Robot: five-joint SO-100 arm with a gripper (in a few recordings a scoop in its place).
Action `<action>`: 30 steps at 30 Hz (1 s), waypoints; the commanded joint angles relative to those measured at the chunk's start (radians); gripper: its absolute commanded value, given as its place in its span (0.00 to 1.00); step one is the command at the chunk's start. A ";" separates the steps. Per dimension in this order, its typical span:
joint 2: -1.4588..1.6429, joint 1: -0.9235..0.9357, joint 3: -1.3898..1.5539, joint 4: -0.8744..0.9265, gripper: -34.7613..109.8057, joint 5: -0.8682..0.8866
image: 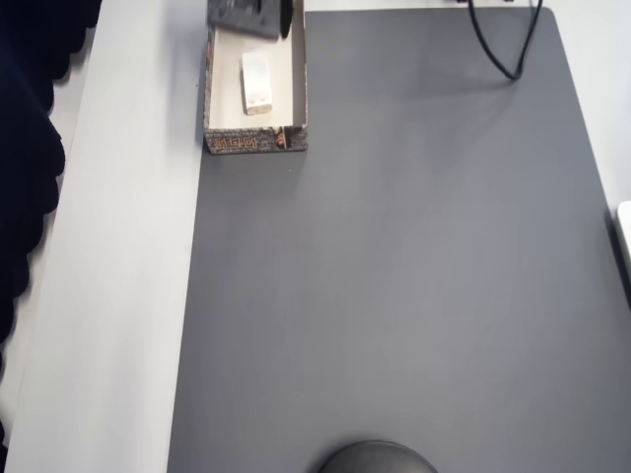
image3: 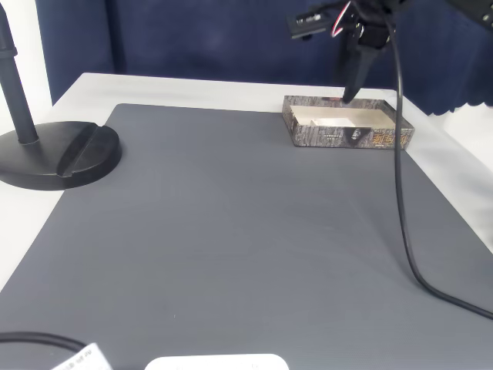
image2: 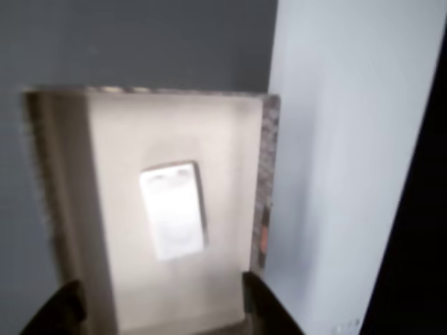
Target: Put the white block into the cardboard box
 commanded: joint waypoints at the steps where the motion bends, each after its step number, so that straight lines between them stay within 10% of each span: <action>1: 0.224 -0.015 0.101 0.009 0.44 -0.005; 30: 1.029 -0.370 1.017 -0.026 0.34 -0.437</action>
